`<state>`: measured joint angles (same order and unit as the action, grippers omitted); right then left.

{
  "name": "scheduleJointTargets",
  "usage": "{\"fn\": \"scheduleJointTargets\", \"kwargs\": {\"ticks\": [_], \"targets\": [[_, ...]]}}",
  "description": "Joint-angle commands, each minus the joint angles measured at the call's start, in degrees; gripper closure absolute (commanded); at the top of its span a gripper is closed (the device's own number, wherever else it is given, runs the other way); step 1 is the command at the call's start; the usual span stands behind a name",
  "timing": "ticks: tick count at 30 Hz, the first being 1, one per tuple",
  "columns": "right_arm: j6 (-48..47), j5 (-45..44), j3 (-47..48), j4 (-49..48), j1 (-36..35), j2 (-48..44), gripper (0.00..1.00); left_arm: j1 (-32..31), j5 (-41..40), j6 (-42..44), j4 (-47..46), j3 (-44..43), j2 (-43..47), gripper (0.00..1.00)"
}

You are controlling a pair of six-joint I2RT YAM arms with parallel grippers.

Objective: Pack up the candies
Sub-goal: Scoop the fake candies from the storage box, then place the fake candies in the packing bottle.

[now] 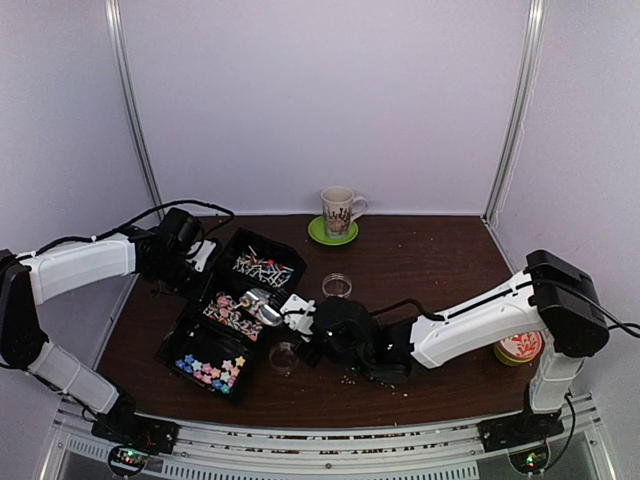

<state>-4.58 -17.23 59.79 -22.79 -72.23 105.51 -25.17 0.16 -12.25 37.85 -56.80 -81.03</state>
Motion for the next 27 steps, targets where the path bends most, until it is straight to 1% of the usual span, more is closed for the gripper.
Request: {"fn": "scheduleJointTargets", "kwargs": {"ticks": [1, 3, 6, 8, 14, 18, 27], "targets": [[-0.2, -1.8, -4.5, -8.0, 0.2, -7.7, 1.0, 0.2, 1.3, -1.5, -4.3, -3.7, 0.6, 1.0], [-1.0, -1.6, -4.6, -8.9, 0.2, -8.4, 1.0, 0.3, 1.4, -1.6, -4.3, -3.7, 0.6, 1.0], [-1.3, -1.1, -2.7, -7.3, 0.2, -8.5, 1.0, 0.3, 1.5, -1.5, -4.3, -3.8, 0.6, 1.0], [-0.9, 0.2, -2.9, -9.2, 0.2, -8.9, 1.0, 0.2, 1.4, -1.5, -4.2, -3.7, 0.7, 1.0], [0.7, 0.9, -4.4, -8.8, 0.2, -11.8, 1.0, 0.3, 1.3, -1.5, -4.1, -3.6, 1.1, 1.0], [0.1, -1.1, -4.3, -1.9, 0.2, -15.2, 1.0, 0.3, 1.3, -1.5, -4.1, -3.7, 1.1, 1.0], [-1.3, -8.4, -5.0, 19.2, 0.9, -25.3, 1.0, 0.2, 1.5, -1.6, -3.7, -4.0, 0.9, 1.0]]}}
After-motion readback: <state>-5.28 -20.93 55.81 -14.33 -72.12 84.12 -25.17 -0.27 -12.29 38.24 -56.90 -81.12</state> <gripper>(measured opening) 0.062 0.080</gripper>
